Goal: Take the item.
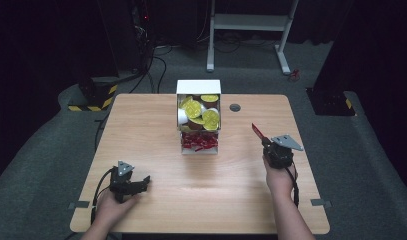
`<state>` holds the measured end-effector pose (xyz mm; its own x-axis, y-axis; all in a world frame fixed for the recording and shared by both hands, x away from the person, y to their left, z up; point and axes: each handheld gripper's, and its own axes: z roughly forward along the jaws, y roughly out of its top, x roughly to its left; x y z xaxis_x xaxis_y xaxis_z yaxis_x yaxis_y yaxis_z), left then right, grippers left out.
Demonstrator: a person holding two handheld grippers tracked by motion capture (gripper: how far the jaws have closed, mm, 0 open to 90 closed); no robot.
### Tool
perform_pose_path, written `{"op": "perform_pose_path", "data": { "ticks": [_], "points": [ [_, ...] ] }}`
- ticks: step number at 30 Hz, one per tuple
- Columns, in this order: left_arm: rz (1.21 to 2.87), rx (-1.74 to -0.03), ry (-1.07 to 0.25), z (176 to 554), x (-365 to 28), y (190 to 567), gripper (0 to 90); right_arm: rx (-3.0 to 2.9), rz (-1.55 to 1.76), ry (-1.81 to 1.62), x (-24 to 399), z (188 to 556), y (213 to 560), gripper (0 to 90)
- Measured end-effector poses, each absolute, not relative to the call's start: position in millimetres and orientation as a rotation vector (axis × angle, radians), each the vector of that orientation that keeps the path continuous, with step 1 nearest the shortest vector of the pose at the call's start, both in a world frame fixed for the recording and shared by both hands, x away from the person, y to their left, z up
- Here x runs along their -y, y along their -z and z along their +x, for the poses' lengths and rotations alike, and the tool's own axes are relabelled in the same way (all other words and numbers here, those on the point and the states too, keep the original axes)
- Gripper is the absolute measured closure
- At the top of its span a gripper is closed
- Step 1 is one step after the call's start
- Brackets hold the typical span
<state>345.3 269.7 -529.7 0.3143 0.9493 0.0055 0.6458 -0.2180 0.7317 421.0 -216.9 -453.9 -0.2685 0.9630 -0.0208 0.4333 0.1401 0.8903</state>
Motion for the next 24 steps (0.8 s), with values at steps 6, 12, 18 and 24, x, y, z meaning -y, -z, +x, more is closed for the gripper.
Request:
{"op": "perform_pose_path", "data": {
  "ticks": [6, 12, 18, 24],
  "points": [
    [1.954, -1.407, -0.619, 345, -270, 530, 14.0, -1.799, 1.356, -1.037, 220, 429, 461, 88.6],
    [1.953, -1.408, -0.619, 345, -270, 530, 14.0, -1.806, 1.372, -0.998, 222, 434, 468, 88.5],
    [1.953, -1.408, -0.619, 345, -270, 530, 14.0, -1.812, 1.4, -0.996, 224, 433, 477, 88.2],
    [1.953, -1.409, -0.619, 345, -270, 530, 14.1, -1.821, 1.409, -0.977, 225, 431, 486, 87.8]
  ]
}}
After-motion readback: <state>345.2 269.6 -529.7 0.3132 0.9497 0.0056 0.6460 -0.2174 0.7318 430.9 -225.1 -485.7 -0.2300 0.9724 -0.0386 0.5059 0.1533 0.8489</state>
